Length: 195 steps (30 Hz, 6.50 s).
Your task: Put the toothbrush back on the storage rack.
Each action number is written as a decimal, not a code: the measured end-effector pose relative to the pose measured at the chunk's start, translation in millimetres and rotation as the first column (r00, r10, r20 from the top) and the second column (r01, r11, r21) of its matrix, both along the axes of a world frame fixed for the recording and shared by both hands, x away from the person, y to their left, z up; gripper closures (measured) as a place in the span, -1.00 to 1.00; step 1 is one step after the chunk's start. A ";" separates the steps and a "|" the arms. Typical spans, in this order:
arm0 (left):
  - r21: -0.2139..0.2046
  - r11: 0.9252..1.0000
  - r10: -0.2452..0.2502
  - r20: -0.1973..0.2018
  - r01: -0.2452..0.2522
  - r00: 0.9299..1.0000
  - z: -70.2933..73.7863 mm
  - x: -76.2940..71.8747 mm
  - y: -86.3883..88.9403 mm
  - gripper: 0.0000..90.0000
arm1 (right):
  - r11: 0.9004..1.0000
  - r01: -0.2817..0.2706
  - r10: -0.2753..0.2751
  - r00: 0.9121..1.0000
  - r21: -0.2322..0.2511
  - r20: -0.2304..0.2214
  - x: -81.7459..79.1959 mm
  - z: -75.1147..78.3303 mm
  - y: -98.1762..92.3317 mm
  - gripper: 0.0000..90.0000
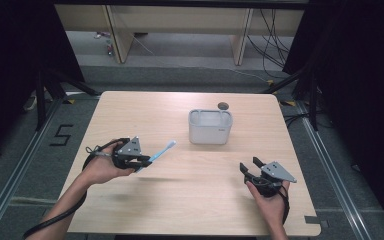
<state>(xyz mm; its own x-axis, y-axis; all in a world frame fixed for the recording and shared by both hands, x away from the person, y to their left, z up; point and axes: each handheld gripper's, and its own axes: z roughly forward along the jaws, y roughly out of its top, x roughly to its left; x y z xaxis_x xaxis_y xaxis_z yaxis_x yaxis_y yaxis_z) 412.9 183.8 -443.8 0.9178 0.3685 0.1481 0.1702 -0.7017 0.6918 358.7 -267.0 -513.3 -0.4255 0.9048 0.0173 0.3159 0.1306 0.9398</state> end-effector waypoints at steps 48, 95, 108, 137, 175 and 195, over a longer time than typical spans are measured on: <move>-0.339 0.923 0.202 0.033 -0.179 0.979 -21.8 -15.0 -18.6 0.75 | 1.000 -0.006 0.007 1.000 -0.009 0.019 0.9 -0.9 0.5 -0.07; -0.535 0.818 0.284 0.055 -0.212 0.957 -14.4 -18.8 -54.3 0.75 | 0.996 0.003 -0.008 0.999 0.088 0.053 -3.6 6.4 1.5 0.06; -0.536 0.824 0.258 0.067 -0.184 0.964 -11.7 -22.6 -74.8 0.75 | 0.990 -0.056 0.044 0.995 0.126 0.094 -4.7 29.8 20.6 0.23; -0.521 0.838 0.230 0.067 -0.162 0.971 -19.7 -27.6 -120.4 0.75 | 0.960 -0.188 0.167 0.979 0.207 0.114 4.2 77.2 66.5 0.27; -0.552 0.816 0.254 0.073 -0.173 0.965 -17.9 -31.8 -148.1 0.75 | 0.945 -0.252 0.231 0.966 0.207 0.120 10.5 89.2 105.7 0.72; -0.545 0.826 0.235 0.103 -0.143 0.966 -17.6 -29.4 -148.5 0.56 | 0.948 -0.244 0.228 0.969 0.203 0.096 10.4 92.5 105.4 0.91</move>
<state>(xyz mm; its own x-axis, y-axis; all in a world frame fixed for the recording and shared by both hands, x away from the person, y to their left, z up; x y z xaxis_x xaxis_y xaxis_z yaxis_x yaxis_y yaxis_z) 383.5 35.3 -461.4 0.8027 0.5962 0.0170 0.1174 -0.1859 0.9755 369.1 -161.5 -420.8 -0.6334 0.7572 0.1598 0.2326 -0.0106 0.9725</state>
